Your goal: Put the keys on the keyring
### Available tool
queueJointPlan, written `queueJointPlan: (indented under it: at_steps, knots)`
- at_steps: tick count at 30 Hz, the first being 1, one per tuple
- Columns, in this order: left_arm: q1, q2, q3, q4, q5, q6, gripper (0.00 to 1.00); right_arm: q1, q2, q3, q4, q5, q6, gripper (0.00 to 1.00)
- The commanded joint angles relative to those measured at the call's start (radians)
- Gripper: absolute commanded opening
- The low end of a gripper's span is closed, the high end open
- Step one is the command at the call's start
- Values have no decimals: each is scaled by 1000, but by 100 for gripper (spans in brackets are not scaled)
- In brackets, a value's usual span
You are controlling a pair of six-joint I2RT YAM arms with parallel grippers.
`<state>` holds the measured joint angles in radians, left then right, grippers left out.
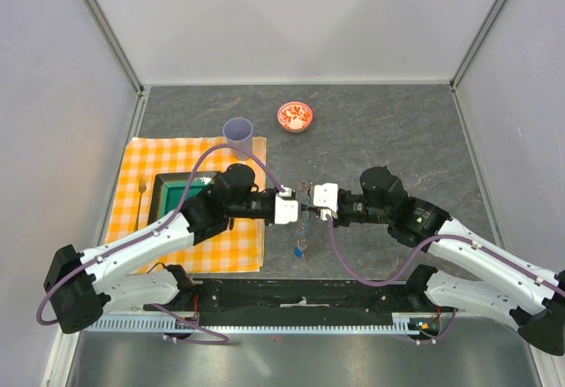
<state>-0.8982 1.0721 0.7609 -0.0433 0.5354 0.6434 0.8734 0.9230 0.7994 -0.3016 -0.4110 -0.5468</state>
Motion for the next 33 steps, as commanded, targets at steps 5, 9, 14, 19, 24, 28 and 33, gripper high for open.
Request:
queueJointPlan:
  at_steps: [5,9,14,19,24,28,33]
  knots:
    - [1,20,95,10,21,-30,2,15,-13,23,62,-32,11,0]
    - [1,19,100,3,23,-36,2,16,-9,24,65,-31,13,0]
    - [-1,32,118,-20,23,-47,2,19,7,38,64,-32,13,0]
    - [-1,42,126,-26,24,-57,2,21,22,41,61,-35,22,0]
    - [-2,55,126,-36,46,-53,2,24,36,50,64,11,38,0]
    - [-4,63,126,-43,48,-53,2,26,43,49,74,18,51,0]
    - [-11,77,127,-61,46,-53,2,29,60,53,75,9,62,0]
